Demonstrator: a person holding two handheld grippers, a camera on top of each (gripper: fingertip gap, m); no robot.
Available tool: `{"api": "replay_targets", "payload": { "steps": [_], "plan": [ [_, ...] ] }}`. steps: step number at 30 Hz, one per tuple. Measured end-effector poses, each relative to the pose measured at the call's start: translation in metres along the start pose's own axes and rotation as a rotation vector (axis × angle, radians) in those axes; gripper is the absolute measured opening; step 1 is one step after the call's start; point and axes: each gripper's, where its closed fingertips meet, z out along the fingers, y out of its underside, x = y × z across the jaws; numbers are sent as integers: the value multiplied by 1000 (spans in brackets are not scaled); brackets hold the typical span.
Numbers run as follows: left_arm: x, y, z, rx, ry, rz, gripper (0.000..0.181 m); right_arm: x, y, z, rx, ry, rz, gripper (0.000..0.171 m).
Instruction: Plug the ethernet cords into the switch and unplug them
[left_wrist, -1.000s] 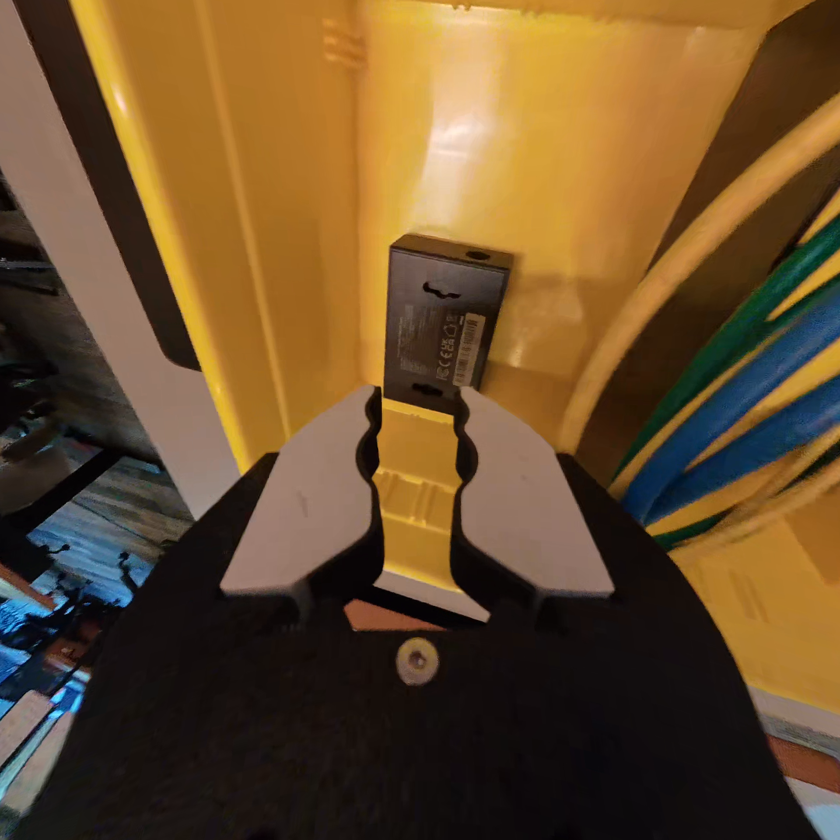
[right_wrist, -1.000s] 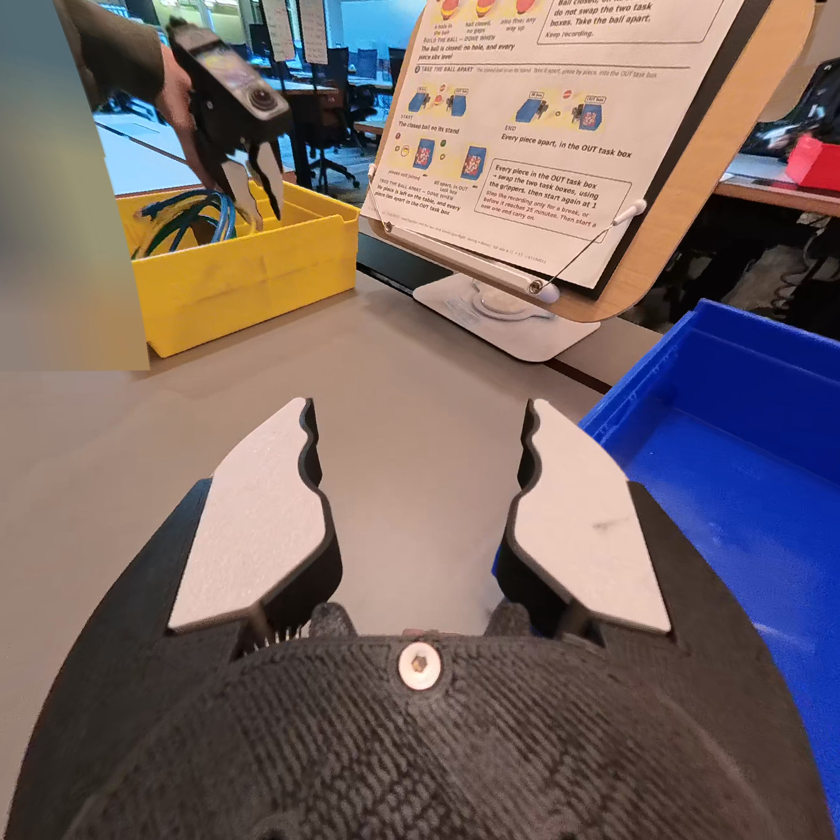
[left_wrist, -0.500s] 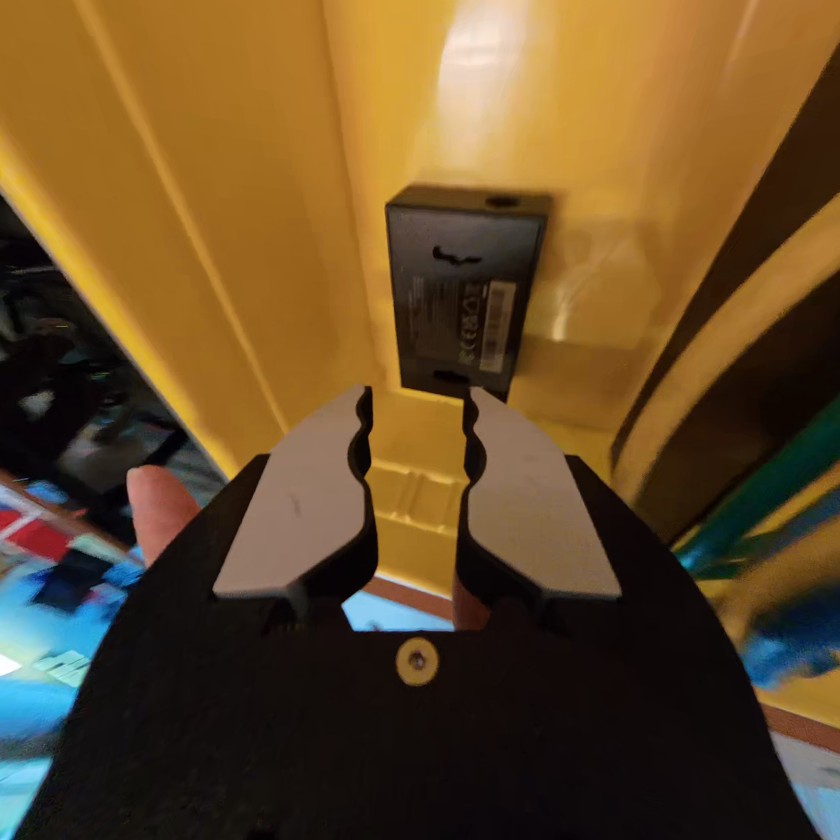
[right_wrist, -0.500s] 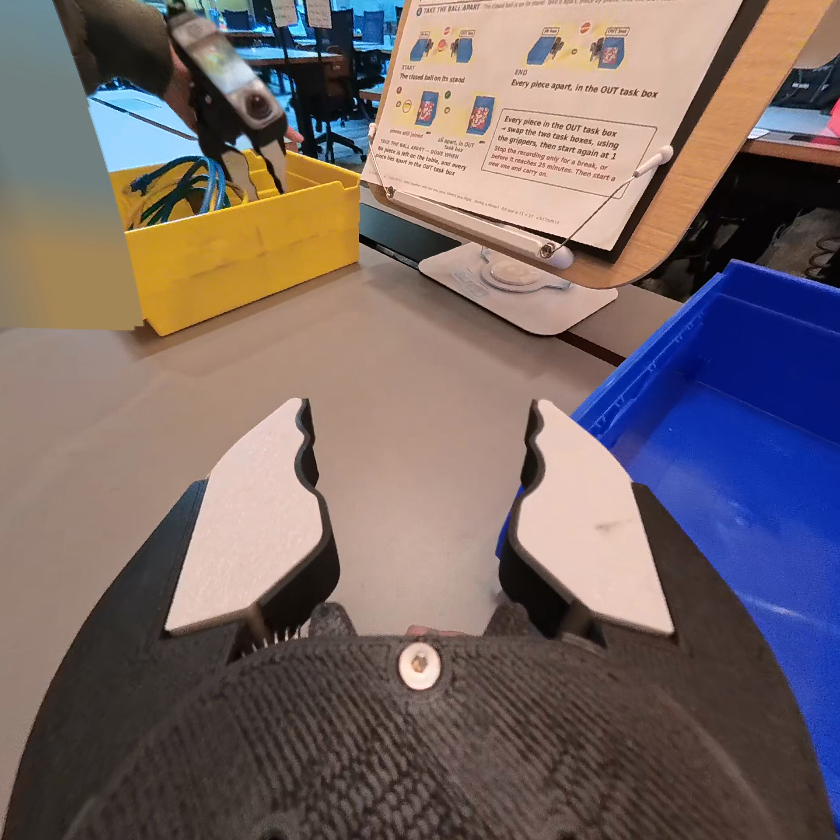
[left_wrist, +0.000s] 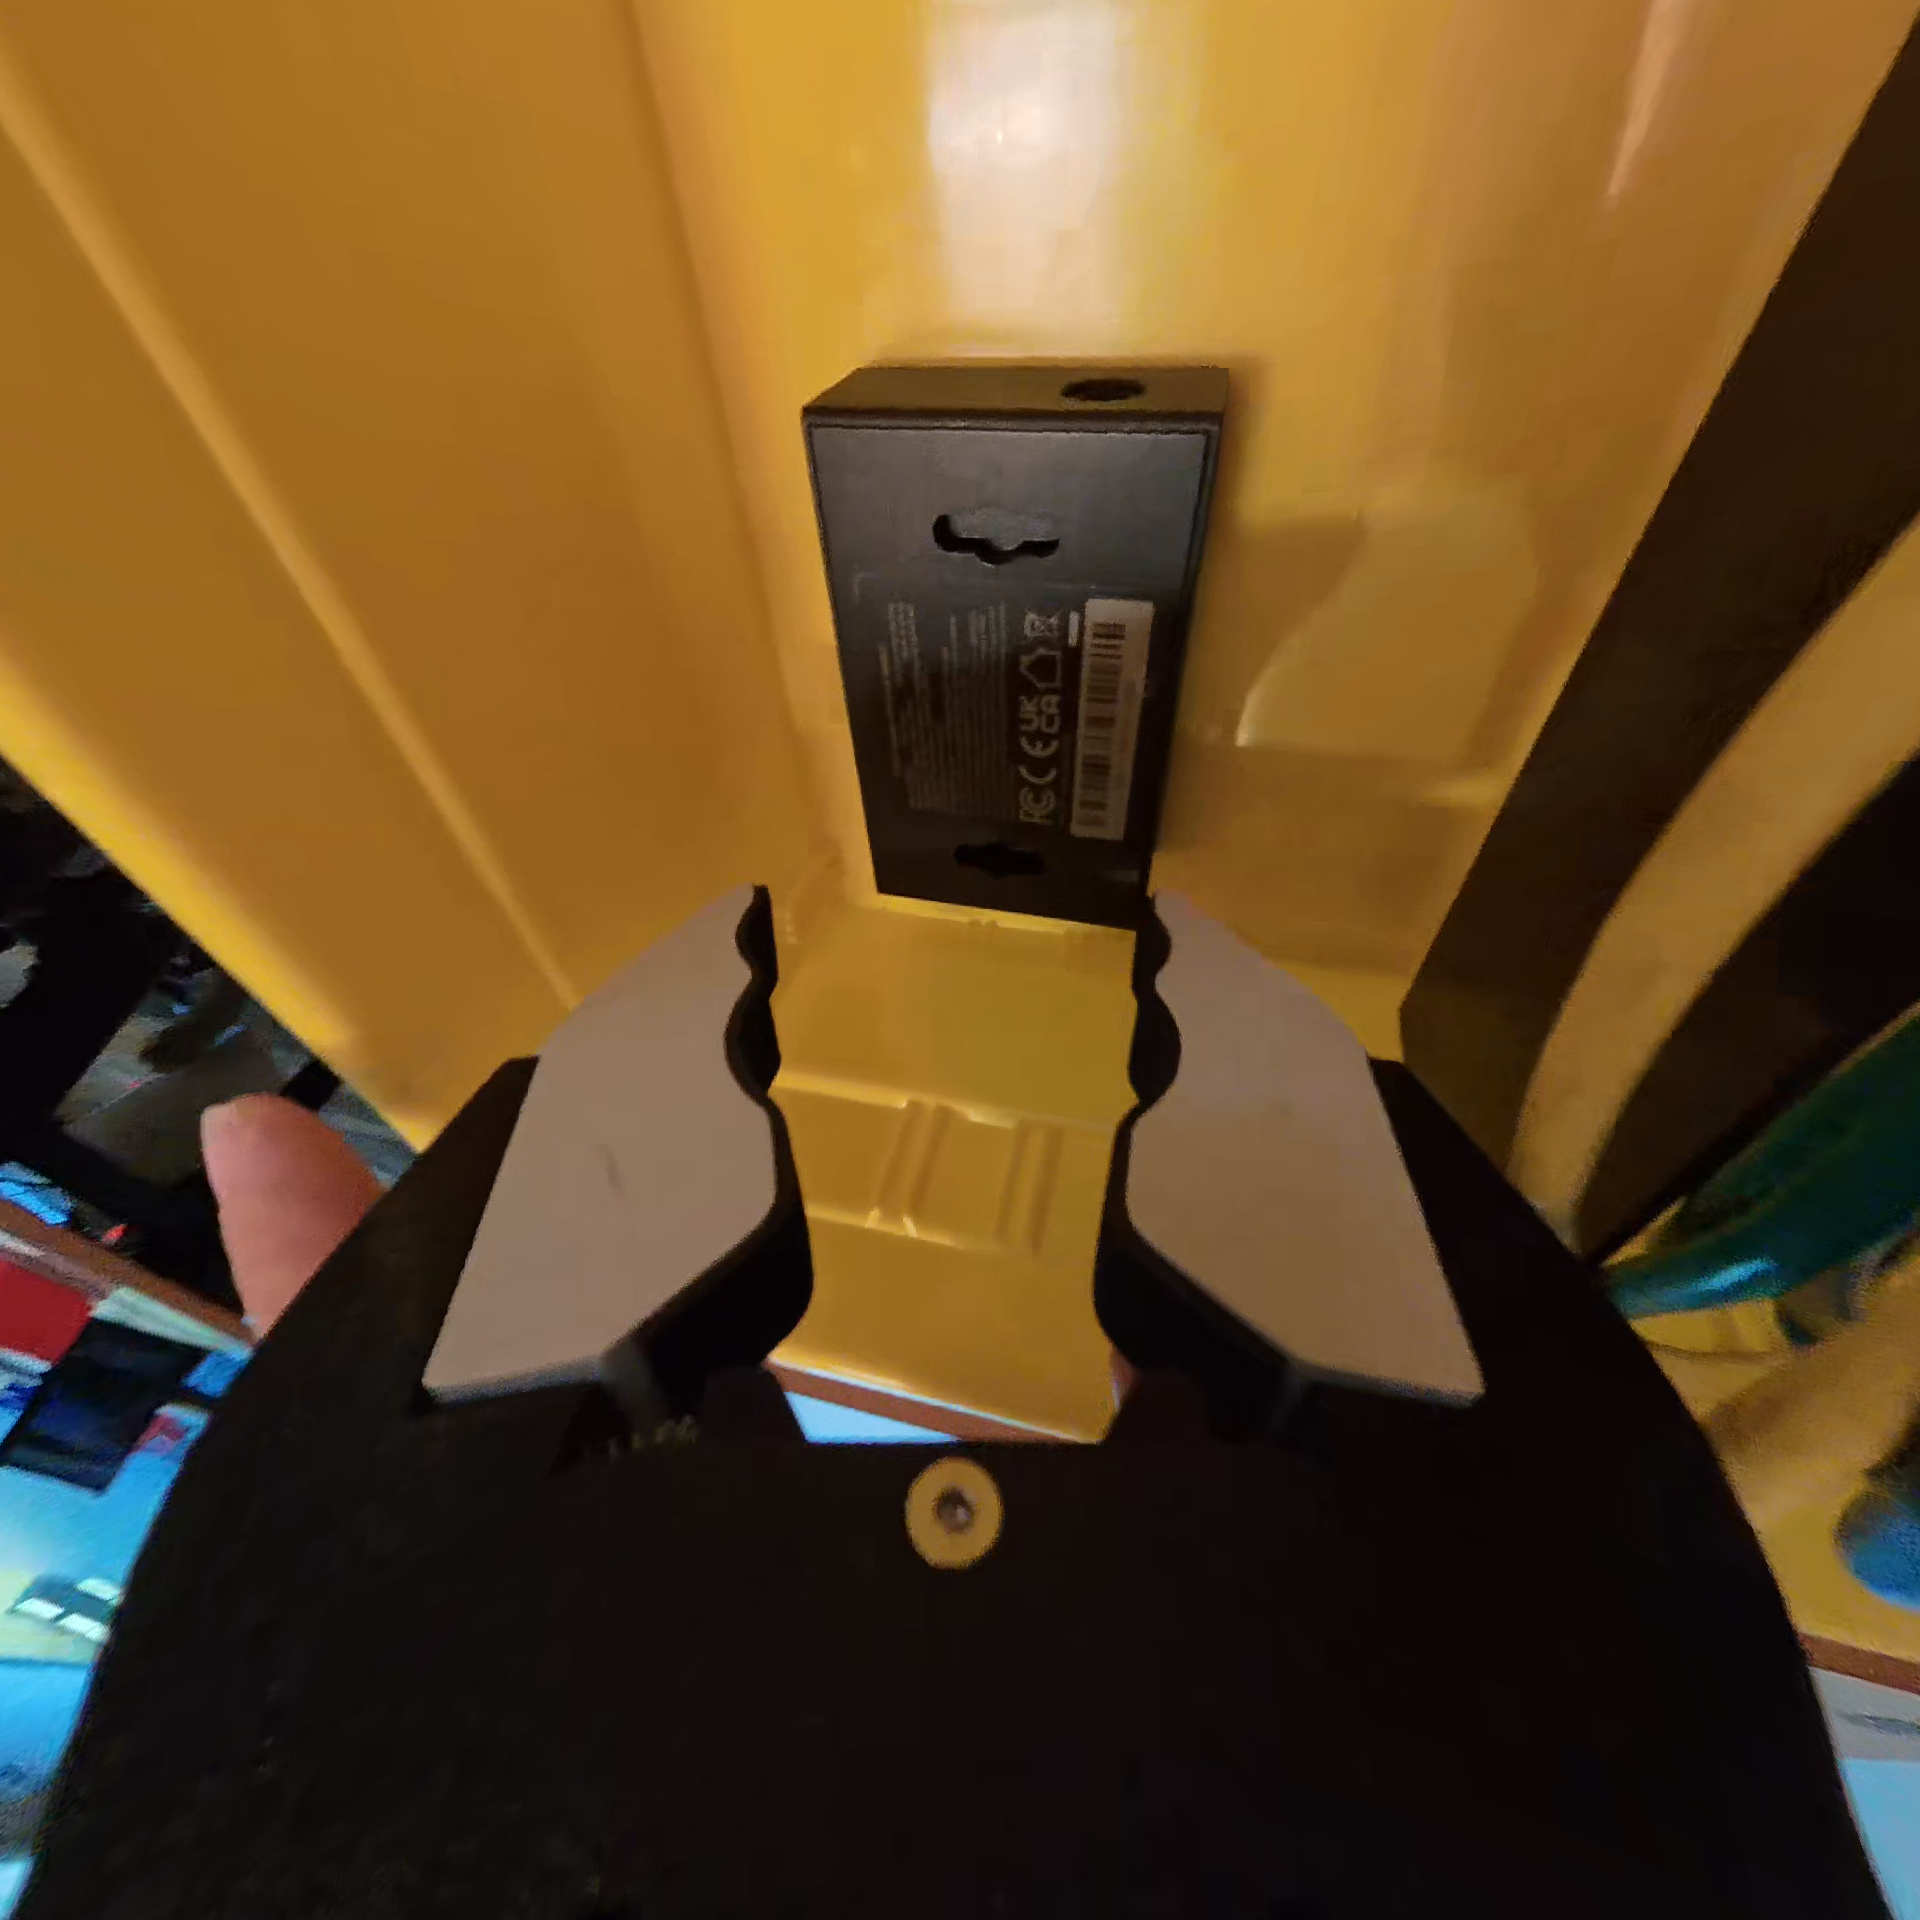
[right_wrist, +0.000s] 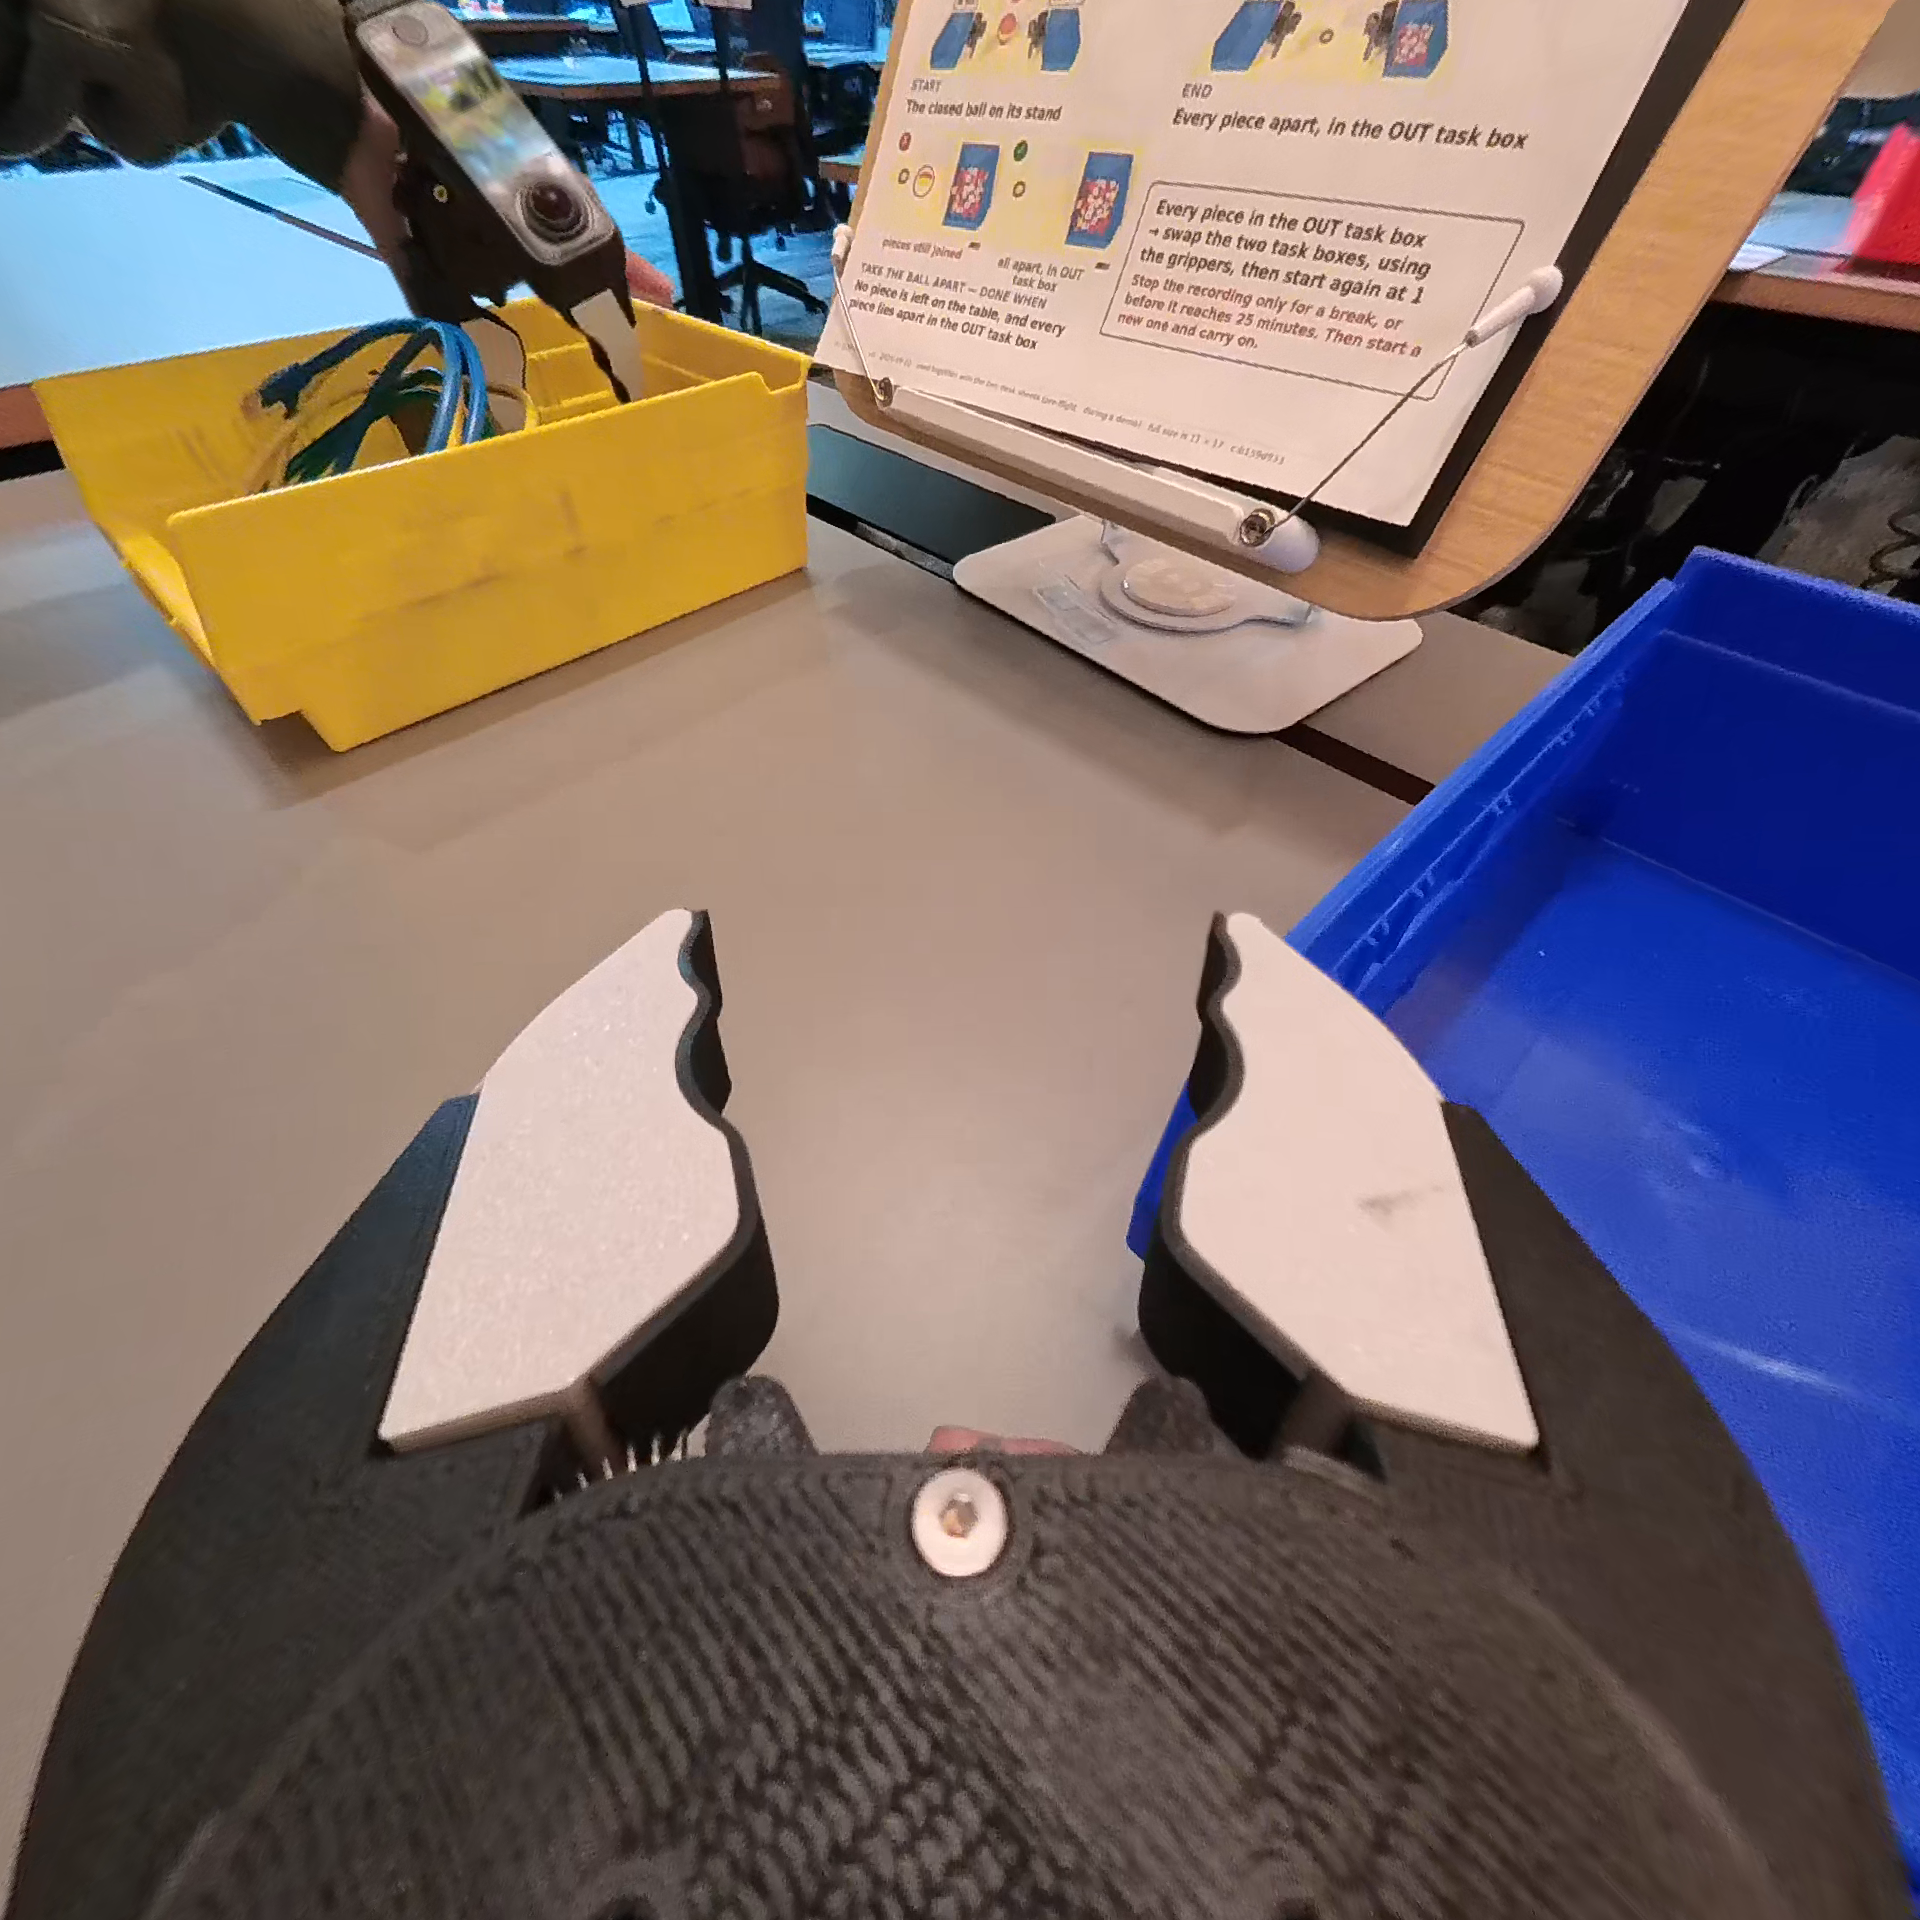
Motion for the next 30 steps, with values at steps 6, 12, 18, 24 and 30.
{"api": "replay_targets", "payload": {
  "steps": [6,12,18,24,30],
  "plan": [
    [10,-7,7,14,53,-1,79,1,-1,-1,15,-7,20,89],
    [8,-8,19,-18,-42,-13,65,3,2,0,4,3,16,89],
    [5,-9,22,-29,-56,47,59,0,0,2,17,-10,31,88],
    [1,-7,17,-6,-91,37,58,-7,-3,5,6,-13,-3,88],
    [-20,0,-38,106,-222,-111,58,-16,-18,0,34,-15,-48,87]
  ]
}}
